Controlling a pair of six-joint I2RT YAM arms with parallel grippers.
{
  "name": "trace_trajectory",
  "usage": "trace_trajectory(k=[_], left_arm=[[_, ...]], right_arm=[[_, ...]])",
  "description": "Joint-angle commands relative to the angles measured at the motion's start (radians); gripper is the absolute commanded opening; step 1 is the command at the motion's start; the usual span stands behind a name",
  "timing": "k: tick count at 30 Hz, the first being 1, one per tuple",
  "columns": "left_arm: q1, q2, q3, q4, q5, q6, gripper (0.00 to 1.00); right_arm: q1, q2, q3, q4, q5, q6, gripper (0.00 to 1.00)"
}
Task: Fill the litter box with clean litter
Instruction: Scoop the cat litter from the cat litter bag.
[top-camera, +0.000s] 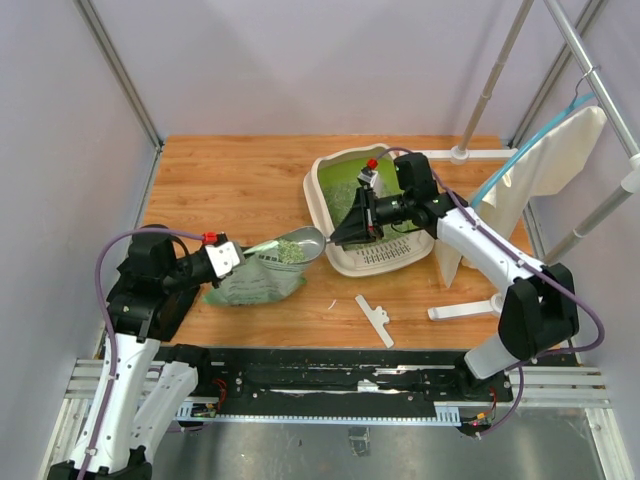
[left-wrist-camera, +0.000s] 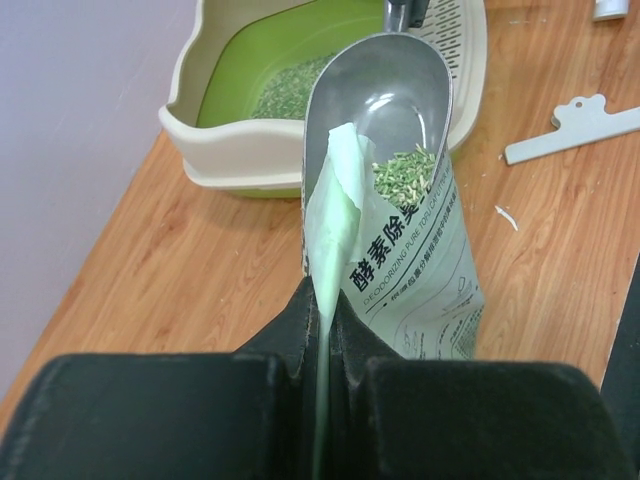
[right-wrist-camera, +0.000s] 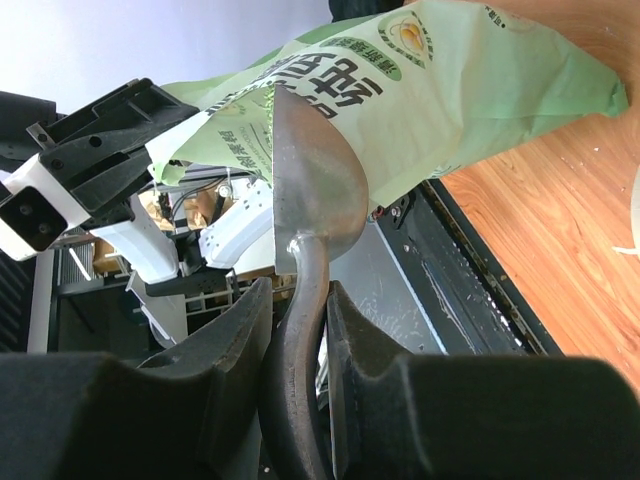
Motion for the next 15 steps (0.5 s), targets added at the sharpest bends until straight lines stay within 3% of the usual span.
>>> trace_trajectory(k=[1,5,9,15], left_arm=[[0.0,-0.042,0.056,0.264,0.068,0.024,0.0],[0.0,-0.042,0.033,0.311,0.079,-0.01,0.0],[0.0,-0.049,0.06,0.252,0.041,0.031,0.0],[0.0,-0.041,0.049,0.274,0.064,0.019,0.01]], right_arm=[[-0.022,-0.028,0.024,-0.021,0.113,-0.018,0.01],[0.107,0.046,0.108,-0.014,0.092,-0.007,0.01],[-0.046,-0.05,-0.021,0.032,0.067,0.004,0.01],[-0.027,-0.047,-0.034,0.088,0.023,0.06,0.01]])
